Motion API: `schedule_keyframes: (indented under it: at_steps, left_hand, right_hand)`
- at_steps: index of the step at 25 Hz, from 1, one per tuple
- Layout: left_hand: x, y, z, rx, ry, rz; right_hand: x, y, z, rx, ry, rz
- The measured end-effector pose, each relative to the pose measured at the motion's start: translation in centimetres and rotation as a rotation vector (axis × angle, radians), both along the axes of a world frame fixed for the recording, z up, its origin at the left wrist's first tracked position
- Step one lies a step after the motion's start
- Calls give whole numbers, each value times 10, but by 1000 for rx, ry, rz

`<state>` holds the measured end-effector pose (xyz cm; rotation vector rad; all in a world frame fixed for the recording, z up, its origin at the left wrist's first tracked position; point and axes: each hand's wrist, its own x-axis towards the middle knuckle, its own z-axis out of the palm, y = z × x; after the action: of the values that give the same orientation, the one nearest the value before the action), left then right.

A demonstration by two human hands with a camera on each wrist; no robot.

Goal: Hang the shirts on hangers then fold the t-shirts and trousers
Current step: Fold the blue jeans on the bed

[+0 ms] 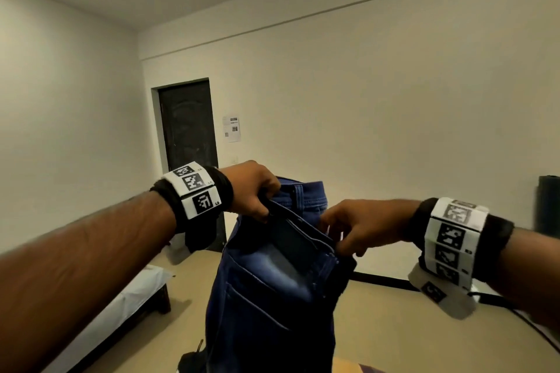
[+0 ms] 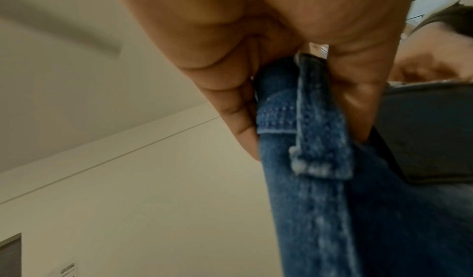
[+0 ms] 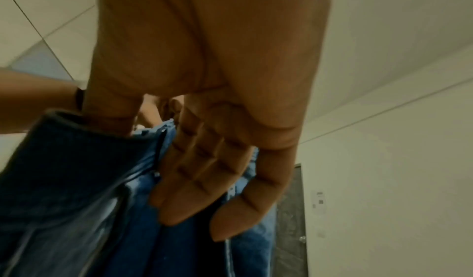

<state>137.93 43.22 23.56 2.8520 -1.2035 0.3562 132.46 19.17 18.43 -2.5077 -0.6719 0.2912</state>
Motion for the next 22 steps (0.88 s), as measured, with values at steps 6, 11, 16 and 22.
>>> schedule_keyframes:
  at_steps: [6, 11, 16, 22]
  left_hand:
    - [-19, 15, -2, -91, 1, -79]
    - [-45, 22, 9, -84, 51, -183]
    - [-64, 20, -6, 124, 149, -87]
    - [-58, 42, -29, 335, -30, 168]
  right_hand:
    - [-7, 24, -4, -120, -266, -20]
    - [12, 3, 42, 115, -290, -60]
    - [26, 19, 46, -266, -112, 47]
    - [25, 60, -4, -657, 183, -14]
